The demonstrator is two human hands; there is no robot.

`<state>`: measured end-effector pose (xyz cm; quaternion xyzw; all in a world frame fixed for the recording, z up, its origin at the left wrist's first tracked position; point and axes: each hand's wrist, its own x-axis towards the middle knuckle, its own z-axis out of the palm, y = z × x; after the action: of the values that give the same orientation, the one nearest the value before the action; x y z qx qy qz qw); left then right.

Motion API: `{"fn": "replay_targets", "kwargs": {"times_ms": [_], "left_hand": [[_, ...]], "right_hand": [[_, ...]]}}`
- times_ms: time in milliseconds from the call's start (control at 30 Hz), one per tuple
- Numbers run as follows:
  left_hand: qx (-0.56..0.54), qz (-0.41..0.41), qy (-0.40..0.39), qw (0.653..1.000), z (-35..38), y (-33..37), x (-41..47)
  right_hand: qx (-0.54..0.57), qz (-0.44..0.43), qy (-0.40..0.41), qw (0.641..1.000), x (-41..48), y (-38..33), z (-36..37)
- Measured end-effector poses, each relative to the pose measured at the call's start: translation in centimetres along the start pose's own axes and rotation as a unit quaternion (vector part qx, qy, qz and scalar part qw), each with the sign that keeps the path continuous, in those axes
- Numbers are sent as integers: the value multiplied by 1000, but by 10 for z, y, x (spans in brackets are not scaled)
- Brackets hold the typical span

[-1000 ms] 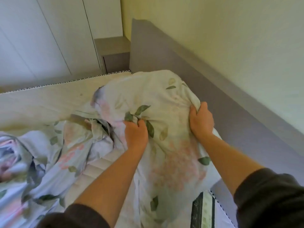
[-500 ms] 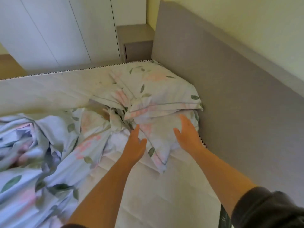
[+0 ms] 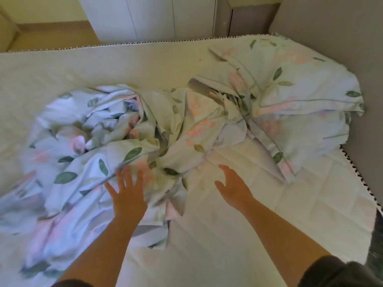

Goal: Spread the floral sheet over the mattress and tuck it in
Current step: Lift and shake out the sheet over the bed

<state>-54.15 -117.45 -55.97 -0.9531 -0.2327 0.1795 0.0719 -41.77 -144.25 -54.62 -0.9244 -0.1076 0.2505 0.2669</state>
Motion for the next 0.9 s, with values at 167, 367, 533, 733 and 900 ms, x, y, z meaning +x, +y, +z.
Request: {"fn": "replay_targets", "kwargs": {"times_ms": [167,367,533,733,900], "left_hand": [[-141,-20,-40,989,36,-98,8],[-500,44,-181,846,58,-128,-30],[-435,74,-163,882,63,-155,-44],[-267,152,-197,931,16,-154,-73],[-450,272,10,851,-75,-125,-86]], "right_hand": [[42,-49,-71,995,-4,-89,108],[-47,-88,-53,994,-11,-145,161],[8,-135,-2,991,-29,-173,153],[39,-147,-7,988,-65,-183,98],[165,-188,-116,961,-118,-196,27]]}}
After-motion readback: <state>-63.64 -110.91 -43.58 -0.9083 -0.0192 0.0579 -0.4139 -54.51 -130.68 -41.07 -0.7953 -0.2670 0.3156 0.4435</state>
